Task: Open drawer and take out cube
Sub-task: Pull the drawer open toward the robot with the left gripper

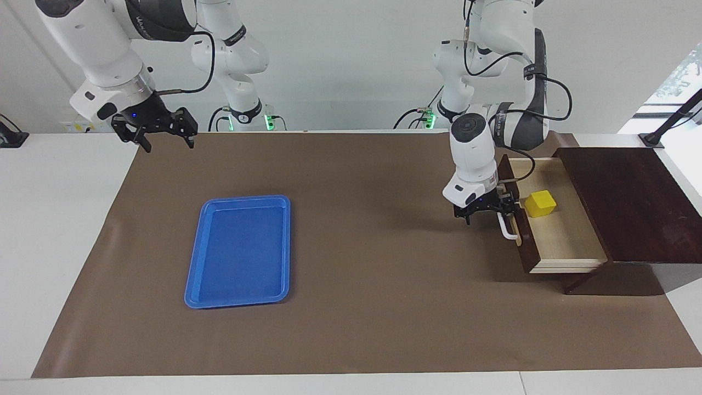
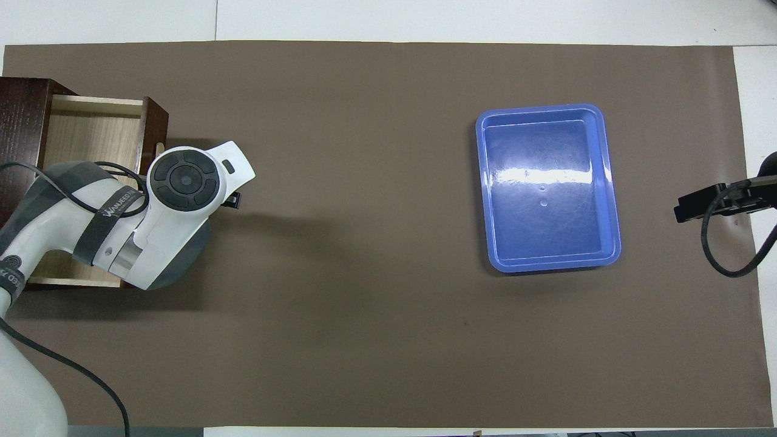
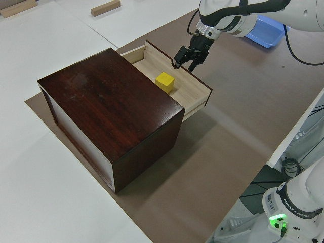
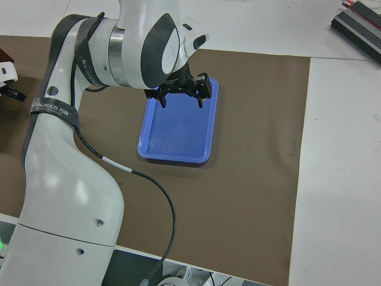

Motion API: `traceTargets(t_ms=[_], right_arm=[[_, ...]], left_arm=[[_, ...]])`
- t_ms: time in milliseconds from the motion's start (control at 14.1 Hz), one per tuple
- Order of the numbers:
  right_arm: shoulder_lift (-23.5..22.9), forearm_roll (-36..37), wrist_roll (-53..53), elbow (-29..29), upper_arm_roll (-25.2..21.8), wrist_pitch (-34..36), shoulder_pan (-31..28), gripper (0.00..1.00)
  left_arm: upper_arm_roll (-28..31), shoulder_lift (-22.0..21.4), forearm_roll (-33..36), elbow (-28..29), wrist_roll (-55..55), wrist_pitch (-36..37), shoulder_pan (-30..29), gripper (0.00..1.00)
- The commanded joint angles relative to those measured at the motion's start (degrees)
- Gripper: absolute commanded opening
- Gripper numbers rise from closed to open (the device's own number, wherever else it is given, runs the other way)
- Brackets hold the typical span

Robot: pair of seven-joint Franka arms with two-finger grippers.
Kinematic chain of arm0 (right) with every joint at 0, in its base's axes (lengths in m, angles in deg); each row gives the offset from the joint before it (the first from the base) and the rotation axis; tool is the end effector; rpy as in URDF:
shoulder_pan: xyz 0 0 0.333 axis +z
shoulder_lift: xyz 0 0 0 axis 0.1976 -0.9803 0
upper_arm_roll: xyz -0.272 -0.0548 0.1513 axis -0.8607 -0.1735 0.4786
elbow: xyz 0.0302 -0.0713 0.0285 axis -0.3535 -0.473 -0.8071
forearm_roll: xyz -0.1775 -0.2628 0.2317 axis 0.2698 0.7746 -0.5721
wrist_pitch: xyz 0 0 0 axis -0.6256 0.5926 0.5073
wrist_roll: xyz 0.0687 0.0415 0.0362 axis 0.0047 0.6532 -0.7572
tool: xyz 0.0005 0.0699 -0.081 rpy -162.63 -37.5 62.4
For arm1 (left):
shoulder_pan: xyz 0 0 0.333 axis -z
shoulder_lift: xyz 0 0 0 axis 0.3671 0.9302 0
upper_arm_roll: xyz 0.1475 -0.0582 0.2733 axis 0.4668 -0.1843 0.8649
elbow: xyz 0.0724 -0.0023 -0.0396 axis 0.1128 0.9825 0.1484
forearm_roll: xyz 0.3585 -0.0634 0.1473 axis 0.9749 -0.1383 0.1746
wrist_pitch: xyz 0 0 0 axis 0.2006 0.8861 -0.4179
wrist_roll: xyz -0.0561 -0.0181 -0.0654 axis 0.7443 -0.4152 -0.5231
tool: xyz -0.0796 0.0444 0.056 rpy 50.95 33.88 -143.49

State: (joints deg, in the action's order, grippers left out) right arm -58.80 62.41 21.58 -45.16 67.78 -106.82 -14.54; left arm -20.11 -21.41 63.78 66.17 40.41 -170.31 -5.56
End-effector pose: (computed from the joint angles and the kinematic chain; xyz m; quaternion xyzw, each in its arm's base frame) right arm 0.5320 -0.0207 0.6012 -0.9974 -0.0518 0.0507 0.0011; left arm 0.5528 -0.1677 0.3703 -0.9688 0.1332 -0.0580 0.2008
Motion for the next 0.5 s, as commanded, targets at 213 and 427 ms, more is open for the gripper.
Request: traceTargets(t_ms=[213,427], right_arm=[[0.9,0.9,2.7,-1.0,0.6,-1.0,-0.3,1.0],[1.0,0.9,3.6,-1.1,0.6,-1.0,-0.3,1.0]], left_arm=[[0.0,2.2,-12.8,-14.6,0.9,11.9,-1.0,1.0],[0.3,2.1,-19.5,-25.3,2.3,23.2,-7.2,1.0]])
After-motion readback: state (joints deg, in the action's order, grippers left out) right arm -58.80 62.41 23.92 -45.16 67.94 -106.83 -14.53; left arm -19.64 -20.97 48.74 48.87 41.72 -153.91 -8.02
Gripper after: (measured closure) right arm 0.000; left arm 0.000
